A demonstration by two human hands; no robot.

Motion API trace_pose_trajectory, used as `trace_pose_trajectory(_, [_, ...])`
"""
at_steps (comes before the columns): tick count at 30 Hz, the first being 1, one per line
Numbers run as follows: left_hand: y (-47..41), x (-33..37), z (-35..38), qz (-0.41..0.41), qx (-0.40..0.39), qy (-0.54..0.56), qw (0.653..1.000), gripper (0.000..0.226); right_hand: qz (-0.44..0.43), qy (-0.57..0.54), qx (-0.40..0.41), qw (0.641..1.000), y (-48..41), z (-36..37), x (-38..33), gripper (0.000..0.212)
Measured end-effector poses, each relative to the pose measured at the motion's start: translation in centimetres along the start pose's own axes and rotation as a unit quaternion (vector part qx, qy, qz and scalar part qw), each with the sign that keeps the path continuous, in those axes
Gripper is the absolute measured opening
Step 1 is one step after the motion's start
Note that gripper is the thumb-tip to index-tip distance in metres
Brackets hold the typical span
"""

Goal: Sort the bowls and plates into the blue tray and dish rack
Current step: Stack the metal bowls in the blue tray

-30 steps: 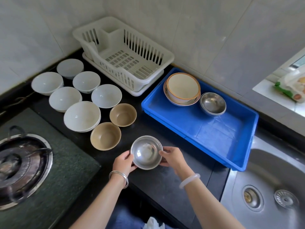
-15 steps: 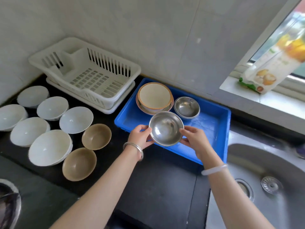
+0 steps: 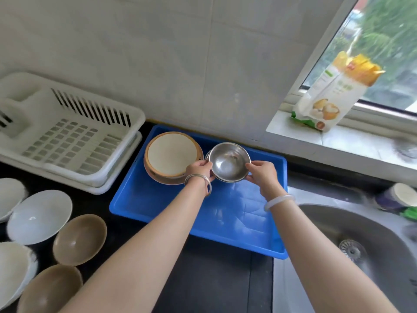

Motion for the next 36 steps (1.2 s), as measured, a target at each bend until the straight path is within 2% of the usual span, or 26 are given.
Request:
trace_pose_trajectory(6, [-3.0,-1.1,1.0,0.051,0.037,-0.134,0.989,0.016,-0.017,0.058,0.031,0.998,-2.1,1.4,0.3,0.016])
trace_pose_trajectory(12, [-3.0,-1.3,1.4,0.147,0.081,-0.297,0.940,0.018,-0.039,0.103,0.043,0.993,-2.3,2.2,0.2,0.022])
trace_pose_trajectory(26, [-2.6,-2.5,1.5,0.159,0.071,-0.336,0.926,0.020,-0.075,0.119,0.079,0.987,-1.9,3.1,1.2,0.031])
trace_pose_trajectory(31, [-2.1,-2.9,1.7,0.157,0.057,-0.317,0.934,0.039,-0.076,0.119,0.046,0.989,-1.3,3.3,1.2,0.032])
trace_pose_trajectory(36, [-1.3,-2.8,1.1,0.148,0.043,-0.284,0.946,0.034,-0.098,0.134,0.005,0.986,-0.2,2.6,0.7,0.038])
Point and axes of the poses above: each hand's wrist, its own y-axis away from the middle knuckle, its own z-axis out of the palm, x = y × z, the point moved 3 cm from there along -y, towards the middle knuckle, and after that the axes turned 5 degrees about x, right-handed, at the moved point
